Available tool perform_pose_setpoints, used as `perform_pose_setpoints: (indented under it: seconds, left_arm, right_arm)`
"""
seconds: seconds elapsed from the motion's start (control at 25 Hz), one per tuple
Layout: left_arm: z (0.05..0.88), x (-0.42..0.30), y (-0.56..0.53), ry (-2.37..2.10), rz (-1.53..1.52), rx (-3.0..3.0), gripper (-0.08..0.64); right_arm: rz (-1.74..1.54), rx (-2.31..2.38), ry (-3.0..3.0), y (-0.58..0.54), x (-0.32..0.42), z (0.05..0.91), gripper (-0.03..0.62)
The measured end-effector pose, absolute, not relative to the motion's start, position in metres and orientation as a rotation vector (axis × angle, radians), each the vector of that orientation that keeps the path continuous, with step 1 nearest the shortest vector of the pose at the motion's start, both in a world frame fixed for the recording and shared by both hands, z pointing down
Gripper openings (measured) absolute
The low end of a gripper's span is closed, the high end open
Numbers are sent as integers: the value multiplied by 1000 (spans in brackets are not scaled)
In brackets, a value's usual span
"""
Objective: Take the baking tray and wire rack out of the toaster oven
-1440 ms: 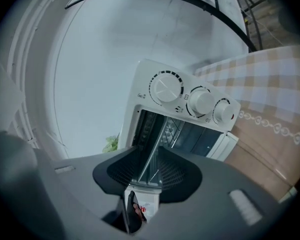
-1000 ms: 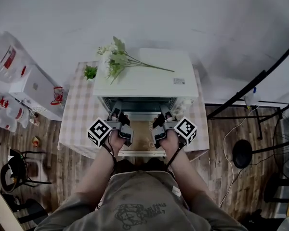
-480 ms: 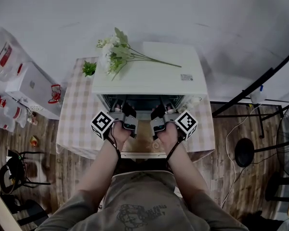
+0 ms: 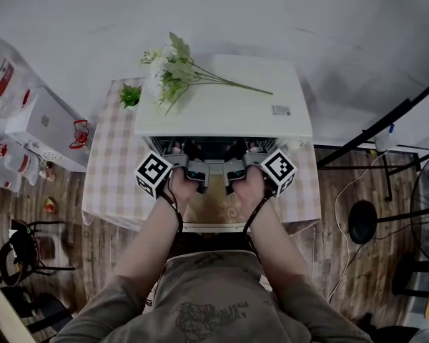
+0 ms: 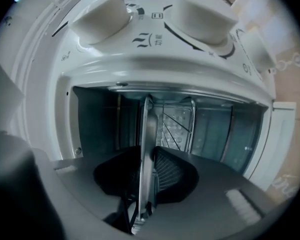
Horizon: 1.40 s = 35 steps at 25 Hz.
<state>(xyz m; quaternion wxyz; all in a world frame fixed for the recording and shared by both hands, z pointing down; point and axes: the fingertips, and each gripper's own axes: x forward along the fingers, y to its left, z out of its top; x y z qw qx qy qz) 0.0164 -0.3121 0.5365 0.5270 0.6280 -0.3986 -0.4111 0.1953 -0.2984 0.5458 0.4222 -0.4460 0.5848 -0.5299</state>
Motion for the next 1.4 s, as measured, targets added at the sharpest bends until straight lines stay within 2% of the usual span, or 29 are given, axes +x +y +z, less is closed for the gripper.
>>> perform_pose_setpoints:
  seconds: [0.6, 1.4]
  left_arm:
    - [542, 15, -295, -954, -955, 1430, 64]
    - [546, 10, -189, -981, -820, 1451, 75]
  right_arm:
    - [-1413, -1116, 1413, -278, 193, 551, 89]
    - [-1560, -1100, 1400, -172, 183, 553, 80]
